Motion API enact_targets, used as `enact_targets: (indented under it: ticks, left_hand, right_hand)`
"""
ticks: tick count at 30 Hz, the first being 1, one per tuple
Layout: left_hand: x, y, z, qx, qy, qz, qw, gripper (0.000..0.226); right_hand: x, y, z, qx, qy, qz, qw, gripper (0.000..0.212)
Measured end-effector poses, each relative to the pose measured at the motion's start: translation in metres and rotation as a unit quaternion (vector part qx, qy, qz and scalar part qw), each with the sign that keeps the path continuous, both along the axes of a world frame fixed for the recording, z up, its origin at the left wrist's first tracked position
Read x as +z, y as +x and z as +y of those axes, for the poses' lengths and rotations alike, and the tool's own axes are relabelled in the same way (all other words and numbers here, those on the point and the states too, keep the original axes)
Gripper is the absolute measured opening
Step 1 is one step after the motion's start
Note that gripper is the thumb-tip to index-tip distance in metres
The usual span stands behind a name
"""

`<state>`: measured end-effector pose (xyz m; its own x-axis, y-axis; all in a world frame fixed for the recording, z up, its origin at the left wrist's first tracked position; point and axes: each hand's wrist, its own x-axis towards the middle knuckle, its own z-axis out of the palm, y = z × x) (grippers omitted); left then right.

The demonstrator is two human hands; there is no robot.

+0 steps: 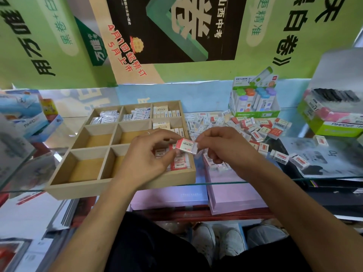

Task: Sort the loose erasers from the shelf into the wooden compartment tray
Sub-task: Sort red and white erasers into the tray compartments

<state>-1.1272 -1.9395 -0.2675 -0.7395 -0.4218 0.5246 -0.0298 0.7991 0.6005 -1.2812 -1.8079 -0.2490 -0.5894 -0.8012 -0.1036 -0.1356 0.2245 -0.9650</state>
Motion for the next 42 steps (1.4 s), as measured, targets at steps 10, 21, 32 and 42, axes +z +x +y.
enact_targets:
  ticks: [10,21,32,42]
  left_hand:
    - [0.004,0.019,-0.02,0.036,-0.058,-0.071,0.995,0.025]
    - [0.01,0.017,-0.033,0.119,0.024,-0.081,0.989,0.027]
    - [-0.002,0.015,-0.033,0.147,0.017,-0.141,0.979,0.018]
    - [0.011,0.003,-0.028,0.205,-0.136,-0.241,0.939,0.022]
  right_hand:
    - [-0.005,0.012,-0.027,0.041,0.024,-0.026,0.999,0.007]
    - [-0.023,0.012,-0.032,0.026,0.007,0.191,0.981,0.006]
    - [-0.027,0.014,-0.025,0.042,-0.023,0.22,0.974,0.013]
    - [-0.032,0.016,-0.021,0.06,-0.032,0.267,0.961,0.011]
